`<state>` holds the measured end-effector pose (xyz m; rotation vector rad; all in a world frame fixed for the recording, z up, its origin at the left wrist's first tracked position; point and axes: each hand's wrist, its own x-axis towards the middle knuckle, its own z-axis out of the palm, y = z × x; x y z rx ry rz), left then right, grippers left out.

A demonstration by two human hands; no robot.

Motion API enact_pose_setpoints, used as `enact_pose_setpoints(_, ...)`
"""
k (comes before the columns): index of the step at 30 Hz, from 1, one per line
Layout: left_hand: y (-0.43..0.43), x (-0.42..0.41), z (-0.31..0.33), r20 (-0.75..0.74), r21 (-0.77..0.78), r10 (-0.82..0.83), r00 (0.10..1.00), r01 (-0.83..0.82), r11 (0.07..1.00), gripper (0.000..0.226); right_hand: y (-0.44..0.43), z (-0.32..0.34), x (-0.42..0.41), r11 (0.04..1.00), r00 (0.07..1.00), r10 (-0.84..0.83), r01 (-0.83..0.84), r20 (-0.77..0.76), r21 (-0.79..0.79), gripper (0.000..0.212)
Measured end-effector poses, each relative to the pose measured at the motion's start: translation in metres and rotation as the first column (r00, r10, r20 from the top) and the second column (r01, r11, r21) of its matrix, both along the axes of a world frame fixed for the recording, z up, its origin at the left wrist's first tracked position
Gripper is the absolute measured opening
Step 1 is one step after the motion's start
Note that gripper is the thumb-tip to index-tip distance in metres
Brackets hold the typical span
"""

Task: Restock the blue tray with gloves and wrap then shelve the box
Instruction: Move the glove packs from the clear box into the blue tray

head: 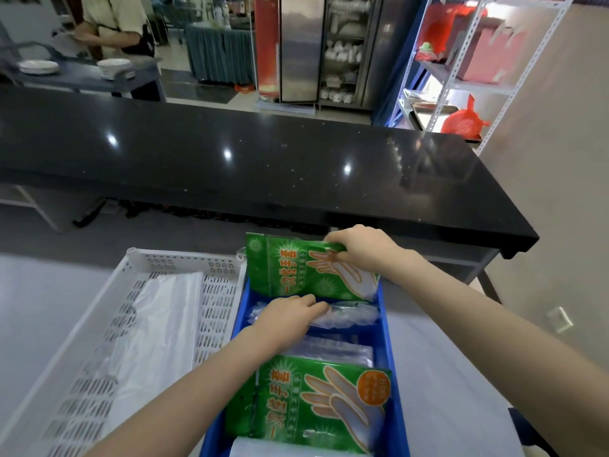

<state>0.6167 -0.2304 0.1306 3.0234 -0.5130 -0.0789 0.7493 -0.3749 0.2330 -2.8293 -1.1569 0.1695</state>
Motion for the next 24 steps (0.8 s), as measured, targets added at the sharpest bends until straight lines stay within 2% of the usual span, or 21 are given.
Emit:
enact_pose_setpoints(2,0.0,-0.002,-0.001,0.032,-0.009,0.005,0.999,-0.004,1.0,0.056,0.011,-0.006,0.002,1.0,0.999,0.01,-0.01,-0.039,-0.01,0.029)
enact_pose_setpoints(6,0.0,-0.004,-0.002,0.081,-0.056,0.005,0.997,-0.001,0.998,0.054,0.014,-0.021,0.013,0.996,0.96,-0.059,0.04,-0.273,-0.078,0.039)
enact_pose_setpoints(9,0.001,-0.002,-0.002,0.094,-0.088,0.01,0.996,-0.001,0.996,0.055,0.008,-0.034,0.017,0.992,0.899,-0.084,0.033,-0.429,-0.123,0.031)
enact_pose_setpoints(11,0.002,-0.001,-0.002,0.1,-0.103,0.011,0.995,-0.001,0.995,0.054,0.004,-0.042,0.016,0.992,0.885,-0.098,0.048,-0.456,-0.12,0.027)
enact_pose_setpoints(13,0.002,0.001,-0.002,0.112,-0.115,0.019,0.994,-0.006,0.993,0.052,0.002,-0.051,0.012,0.992,0.909,-0.119,0.088,-0.399,-0.094,0.029)
enact_pose_setpoints(16,0.004,0.006,-0.002,0.128,-0.138,0.043,0.991,-0.025,0.99,0.051,-0.001,-0.067,0.001,0.99,0.982,-0.137,0.134,-0.133,-0.033,0.044)
enact_pose_setpoints(20,0.009,0.013,-0.004,0.143,-0.16,0.058,0.988,-0.035,0.986,0.054,-0.01,-0.083,-0.009,0.992,0.982,-0.078,0.06,0.173,0.109,0.056)
enact_pose_setpoints(22,0.01,0.017,-0.005,0.145,-0.14,0.064,0.987,-0.044,0.989,0.056,-0.017,-0.086,-0.011,0.991,0.963,-0.053,0.019,0.264,0.129,0.056)
enact_pose_setpoints(24,0.012,0.02,-0.004,0.194,-0.099,0.055,0.979,-0.036,0.994,0.059,-0.02,-0.089,-0.011,0.989,0.964,-0.045,0.005,0.263,0.149,0.05)
